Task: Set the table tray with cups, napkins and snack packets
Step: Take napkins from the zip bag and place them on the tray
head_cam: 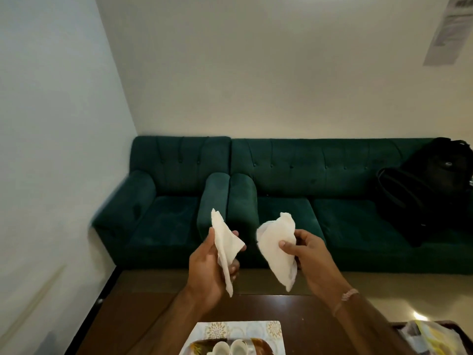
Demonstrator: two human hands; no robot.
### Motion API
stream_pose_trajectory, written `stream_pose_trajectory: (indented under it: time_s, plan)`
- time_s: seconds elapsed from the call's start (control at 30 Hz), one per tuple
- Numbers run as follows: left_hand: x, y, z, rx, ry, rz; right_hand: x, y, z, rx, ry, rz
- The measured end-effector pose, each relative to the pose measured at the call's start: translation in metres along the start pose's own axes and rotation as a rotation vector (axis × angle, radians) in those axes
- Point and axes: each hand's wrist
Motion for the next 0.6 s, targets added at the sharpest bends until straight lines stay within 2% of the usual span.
stream_pose_trajectory:
  time_s: [0.17, 0.27, 0.4, 0.47, 0.53, 0.6]
  plan:
    - [0.008, 0.01, 0.002, 0.015, -0.024, -0.126, -0.011, 0.01, 0.002, 0.24, -0.208, -0.394]
    - [0.006, 0.019, 0.006, 0.095, 0.013, -0.147, -0.021, 0.03, -0.006, 0.284, -0.399, -0.565]
    - [-0.006, 0.034, 0.008, 0.101, -0.038, -0.303, -0.022, 0.069, -0.02, 0.337, -0.679, -0.826]
    - [-0.013, 0.042, 0.007, 0.123, 0.002, -0.35, -0.017, 0.087, -0.026, 0.239, -0.681, -0.906]
    - [-0.021, 0.045, 0.007, 0.115, 0.021, -0.422, -0.006, 0.099, -0.024, 0.13, -0.579, -1.009]
    - [-0.024, 0.044, 0.008, 0.128, 0.014, -0.431, 0.002, 0.101, -0.018, 0.095, -0.499, -1.056]
Point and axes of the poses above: each hand's wrist, its own z-axis towards the middle knuckle, its own y-axis out of the palm, x = y × z, and after that the axes turned 4 degrees about -x, right-handed
